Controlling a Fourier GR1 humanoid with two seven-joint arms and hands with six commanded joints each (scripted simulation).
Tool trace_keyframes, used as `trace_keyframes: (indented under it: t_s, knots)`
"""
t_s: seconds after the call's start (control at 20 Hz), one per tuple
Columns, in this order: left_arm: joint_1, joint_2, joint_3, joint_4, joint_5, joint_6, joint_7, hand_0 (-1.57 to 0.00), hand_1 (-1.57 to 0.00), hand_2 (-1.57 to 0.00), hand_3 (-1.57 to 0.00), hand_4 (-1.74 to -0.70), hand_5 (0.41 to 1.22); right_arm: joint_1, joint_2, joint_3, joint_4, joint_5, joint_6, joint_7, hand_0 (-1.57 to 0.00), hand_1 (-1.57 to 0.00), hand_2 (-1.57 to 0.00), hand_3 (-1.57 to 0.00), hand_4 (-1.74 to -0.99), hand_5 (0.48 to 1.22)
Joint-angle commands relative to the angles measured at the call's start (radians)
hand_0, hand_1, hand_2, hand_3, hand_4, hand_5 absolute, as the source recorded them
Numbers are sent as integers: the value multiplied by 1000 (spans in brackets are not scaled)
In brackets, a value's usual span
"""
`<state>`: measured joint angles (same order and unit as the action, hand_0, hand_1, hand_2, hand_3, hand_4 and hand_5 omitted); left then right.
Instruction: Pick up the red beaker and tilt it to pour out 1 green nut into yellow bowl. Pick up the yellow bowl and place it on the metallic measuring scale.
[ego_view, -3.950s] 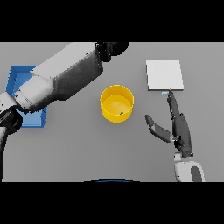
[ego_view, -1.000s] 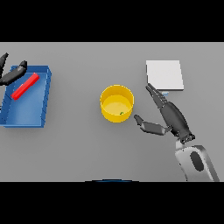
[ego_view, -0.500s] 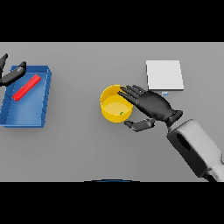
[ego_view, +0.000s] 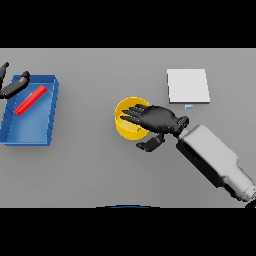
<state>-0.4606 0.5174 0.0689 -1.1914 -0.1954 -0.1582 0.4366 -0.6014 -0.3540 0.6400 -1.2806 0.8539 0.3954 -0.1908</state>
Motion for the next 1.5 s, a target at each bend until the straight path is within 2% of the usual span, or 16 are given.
trace_keyframes:
  t_s: [0.0,0.25,0.4,0.5,0.6,0.65,0.7,0.75,0.8,0.85,0.9,0.95,1.2,1.3,1.4,1.45]
  knots:
    - [6,1,-1,3,2,-5,-17,1,1,1,1,-806,700,-15,10,13,17,7,17,8,1,1,1,1,-1162,667]
    - [14,4,-2,-8,3,-12,-21,1,1,1,1,-800,703,-80,35,47,146,31,39,-4,1,1,1,0,-1181,674]
    - [5,11,-2,1,-9,-5,-13,1,1,1,1,-792,708,-100,51,53,169,26,66,0,1,1,1,-12,-1188,693]
    - [5,14,1,-4,-1,-14,-5,1,1,1,1,-789,713,-102,58,54,189,31,58,9,1,1,-9,-41,-1209,732]
    - [7,10,-4,1,-6,-12,-20,1,1,1,1,-791,712,-105,65,58,198,38,49,13,-48,-60,-88,-130,-1261,809]
    - [1,13,-2,19,-10,-10,-27,1,1,1,1,-791,711,-101,72,62,205,42,35,2,-193,-183,-189,-215,-1309,891]
    - [2,7,-6,23,-15,-5,-30,1,1,1,1,-789,710,-106,68,63,210,43,28,-22,-455,-407,-349,-322,-1363,957]
    - [6,13,-4,17,-12,-11,-41,1,1,1,1,-788,710,-100,61,61,202,39,31,-21,-678,-640,-594,-572,-1435,1010]
    - [11,18,1,11,-7,-12,-46,1,1,1,1,-788,710,-98,58,59,206,30,26,-34,-857,-826,-789,-679,-1492,1052]
    - [9,17,2,11,-3,-15,-44,1,1,1,1,-787,707,-106,61,57,199,25,43,-18,-999,-975,-945,-792,-1540,1086]
    - [9,19,1,6,-3,-16,-35,1,1,1,1,-787,707,-105,53,65,193,27,48,-35,-1114,-1094,-1071,-882,-1578,1113]
    - [6,17,-1,7,-5,-18,-28,1,1,1,1,-785,709,-108,44,63,185,21,59,-46,-1205,-1189,-1129,-969,-1611,1135]
    - [13,12,-8,-3,-4,-21,-29,1,1,1,1,-785,712,-103,34,60,148,-1,117,-3,-1451,-1446,-1330,-1171,-1698,1193]
    - [9,17,-4,1,-5,-19,-26,1,1,1,1,-786,704,-97,22,56,120,-9,115,-14,-1494,-1491,-1362,-1198,-1714,1203]
    - [-6,17,-8,11,-12,-19,-18,1,1,1,1,-778,704,-106,20,44,98,-17,128,13,-1522,-1520,-1415,-1185,-1724,1209]
    - [-1,13,-10,9,-12,-17,-20,1,1,1,1,-775,706,-119,7,34,88,-26,140,3,-1532,-1530,-1440,-1173,-1727,1212]
